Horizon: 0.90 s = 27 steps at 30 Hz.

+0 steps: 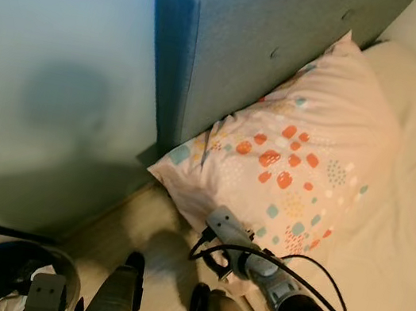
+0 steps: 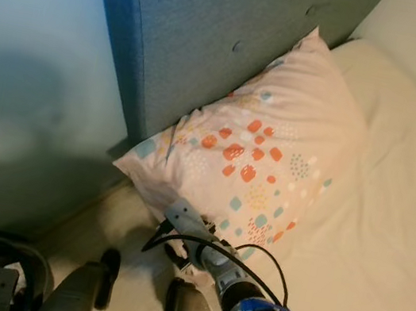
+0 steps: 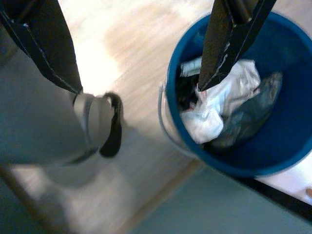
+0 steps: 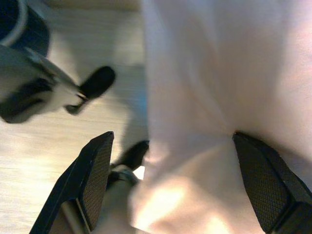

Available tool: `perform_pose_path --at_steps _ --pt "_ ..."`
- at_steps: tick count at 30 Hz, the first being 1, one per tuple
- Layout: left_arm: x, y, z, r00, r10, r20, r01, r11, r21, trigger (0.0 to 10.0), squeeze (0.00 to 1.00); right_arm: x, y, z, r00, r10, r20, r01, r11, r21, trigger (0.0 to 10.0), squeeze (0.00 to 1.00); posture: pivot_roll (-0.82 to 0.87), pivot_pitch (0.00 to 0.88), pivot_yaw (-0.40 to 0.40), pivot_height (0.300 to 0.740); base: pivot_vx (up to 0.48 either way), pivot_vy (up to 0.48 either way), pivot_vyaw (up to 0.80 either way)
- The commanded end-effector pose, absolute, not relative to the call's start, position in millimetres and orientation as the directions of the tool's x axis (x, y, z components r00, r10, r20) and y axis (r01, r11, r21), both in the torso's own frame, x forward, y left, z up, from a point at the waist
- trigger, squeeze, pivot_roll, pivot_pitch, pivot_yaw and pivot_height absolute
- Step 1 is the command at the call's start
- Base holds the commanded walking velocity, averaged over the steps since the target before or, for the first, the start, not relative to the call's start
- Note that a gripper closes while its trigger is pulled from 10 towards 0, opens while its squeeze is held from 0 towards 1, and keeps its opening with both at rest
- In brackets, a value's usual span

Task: Clean up the room

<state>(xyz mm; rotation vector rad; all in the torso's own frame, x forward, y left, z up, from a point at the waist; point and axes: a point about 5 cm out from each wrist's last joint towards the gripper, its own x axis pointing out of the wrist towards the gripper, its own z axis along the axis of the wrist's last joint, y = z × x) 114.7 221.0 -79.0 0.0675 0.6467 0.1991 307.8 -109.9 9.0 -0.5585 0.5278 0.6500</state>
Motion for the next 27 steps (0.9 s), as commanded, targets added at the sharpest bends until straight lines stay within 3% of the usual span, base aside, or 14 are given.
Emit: perform_pose_path --at_steps 1,6,19,27 --pt "91.0 201.2 -88.3 0.752 0.142 -0.643 -0.118 0.99 0.08 10.0 0.0 313.8 -127.1 13.2 0.718 0.346 -0.604 -0.641 0.666 -0.381 10.0 0.0 0.13 0.404 -0.023 0.74 0.0 0.0 0.0" --pt "88.3 201.0 -85.7 0.768 0.144 -0.625 -0.12 0.989 0.081 10.0 0.0 332.9 -143.1 35.3 0.784 0.297 -0.544 -0.582 0.655 -0.482 10.0 0.0 0.13 0.417 -0.021 0.74 0.0 0.0 0.0" --pt "86.7 202.0 -83.2 0.779 0.144 -0.61 -0.114 0.99 0.088 10.0 0.0 352.6 -165.3 63.2 0.855 0.229 -0.464 -0.48 0.686 -0.547 10.0 0.0 0.14 0.427 -0.018 0.74 0.0 0.0 0.0" --pt "81.3 203.3 -78.6 0.793 0.156 -0.589 -0.123 0.988 0.097 10.0 0.0 355.2 -202.8 72.9 0.894 0.095 -0.438 -0.38 0.677 -0.63 10.0 0.0 0.15 0.449 -0.016 0.74 0.0 0.0 0.0"
